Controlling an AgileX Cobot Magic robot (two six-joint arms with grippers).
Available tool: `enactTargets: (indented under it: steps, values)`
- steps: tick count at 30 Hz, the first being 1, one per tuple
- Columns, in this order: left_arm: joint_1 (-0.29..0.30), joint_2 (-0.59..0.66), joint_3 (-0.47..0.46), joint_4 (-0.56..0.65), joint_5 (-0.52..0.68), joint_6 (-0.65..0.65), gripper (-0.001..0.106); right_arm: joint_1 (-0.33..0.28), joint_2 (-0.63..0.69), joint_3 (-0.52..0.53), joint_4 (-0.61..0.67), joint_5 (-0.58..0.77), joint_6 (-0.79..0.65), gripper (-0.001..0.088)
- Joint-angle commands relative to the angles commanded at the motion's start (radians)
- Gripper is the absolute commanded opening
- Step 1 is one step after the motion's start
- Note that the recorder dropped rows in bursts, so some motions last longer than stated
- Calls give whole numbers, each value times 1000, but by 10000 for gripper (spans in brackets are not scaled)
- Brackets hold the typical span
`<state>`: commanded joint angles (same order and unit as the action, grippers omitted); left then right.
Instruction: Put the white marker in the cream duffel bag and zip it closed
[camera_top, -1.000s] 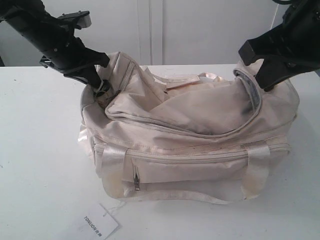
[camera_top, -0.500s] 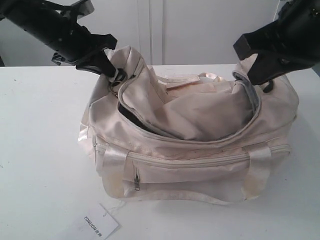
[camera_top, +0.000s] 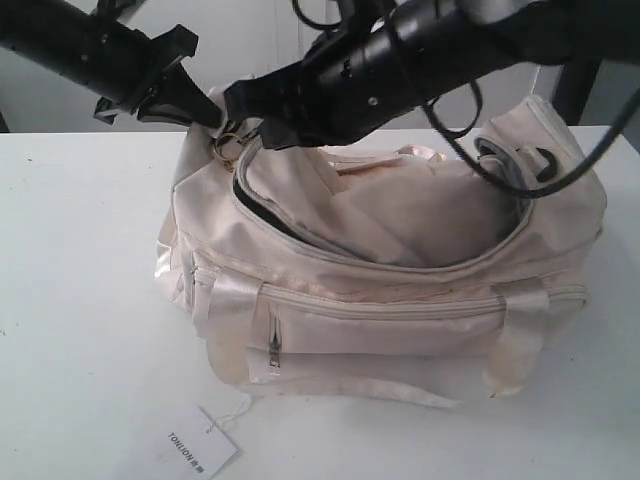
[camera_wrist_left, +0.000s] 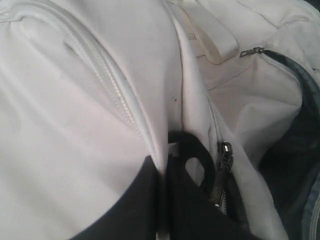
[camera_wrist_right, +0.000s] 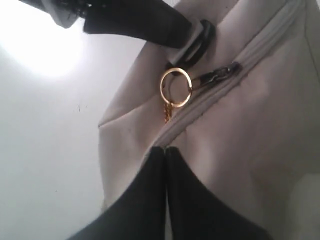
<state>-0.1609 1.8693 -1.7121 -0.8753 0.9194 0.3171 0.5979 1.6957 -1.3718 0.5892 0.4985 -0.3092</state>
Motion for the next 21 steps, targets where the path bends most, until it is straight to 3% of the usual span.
enactTargets:
  steps: [9,21]
  values:
    - [0,0,0,0,-2,0,0,0,58,-10,38,11,0,0]
    - [0,0,0,0,-2,0,0,14,66,-157,72,33,55,0]
